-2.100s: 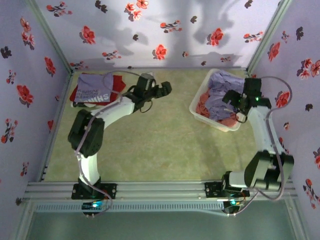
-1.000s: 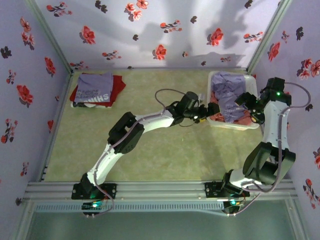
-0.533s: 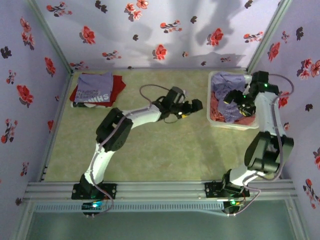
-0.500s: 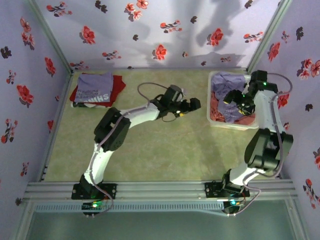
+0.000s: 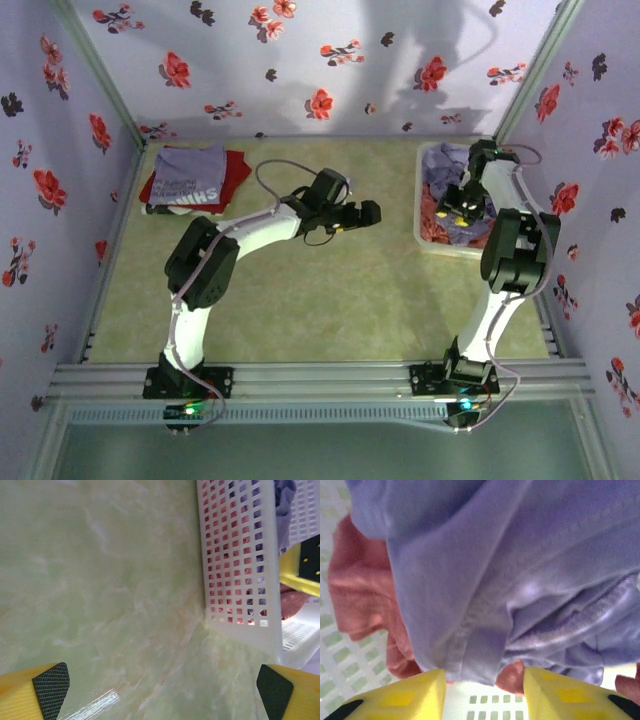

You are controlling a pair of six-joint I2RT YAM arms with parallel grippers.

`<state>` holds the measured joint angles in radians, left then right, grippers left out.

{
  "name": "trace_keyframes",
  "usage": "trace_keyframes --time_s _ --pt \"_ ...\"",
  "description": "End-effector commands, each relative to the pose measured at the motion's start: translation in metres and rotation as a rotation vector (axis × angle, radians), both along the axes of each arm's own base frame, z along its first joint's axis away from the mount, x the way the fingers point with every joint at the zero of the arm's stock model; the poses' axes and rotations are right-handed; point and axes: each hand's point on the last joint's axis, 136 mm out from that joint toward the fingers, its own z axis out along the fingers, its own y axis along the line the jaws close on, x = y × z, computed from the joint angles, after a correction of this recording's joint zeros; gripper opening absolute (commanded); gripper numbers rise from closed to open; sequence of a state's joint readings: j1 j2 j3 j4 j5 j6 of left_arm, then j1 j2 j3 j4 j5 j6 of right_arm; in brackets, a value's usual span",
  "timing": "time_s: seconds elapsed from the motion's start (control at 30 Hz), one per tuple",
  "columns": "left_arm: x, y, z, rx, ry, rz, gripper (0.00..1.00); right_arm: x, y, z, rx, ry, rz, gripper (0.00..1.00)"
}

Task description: Fold and stack the t-shirts

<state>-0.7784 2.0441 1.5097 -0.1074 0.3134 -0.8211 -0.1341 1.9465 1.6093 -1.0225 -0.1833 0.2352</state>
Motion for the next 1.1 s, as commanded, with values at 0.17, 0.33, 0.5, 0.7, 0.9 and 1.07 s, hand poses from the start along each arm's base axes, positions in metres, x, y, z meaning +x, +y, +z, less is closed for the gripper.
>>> trace_keyframes --time_s 0.17,0.33,0.5,0.7,0.9,1.07 --pt "0.006 0.018 -0.004 0.025 -0.018 0.016 0.99 0.012 -0.008 0.004 -0.037 -0.007 -0.017 0.21" --pt "0.011 0.033 -0.005 0.027 -0.009 0.046 0.99 0.021 -0.01 0.012 -0.044 -0.061 -0.022 0.17" --pt "0.012 0.04 -0.001 0.024 -0.014 0.053 0.99 0.026 -0.004 0.012 -0.004 -0.064 -0.023 0.0" --pt "0.013 0.062 -0.003 0.022 0.008 0.105 0.99 0.028 -0.007 0.07 -0.032 -0.226 -0.071 0.0" --pt "0.02 0.089 -0.008 0.043 0.019 0.143 0.99 0.025 0.024 0.156 0.03 -0.456 -0.015 0.0" --pt "0.022 0.111 -0.002 0.069 0.007 0.162 0.99 0.016 0.07 0.23 0.1 -0.654 0.098 0.0"
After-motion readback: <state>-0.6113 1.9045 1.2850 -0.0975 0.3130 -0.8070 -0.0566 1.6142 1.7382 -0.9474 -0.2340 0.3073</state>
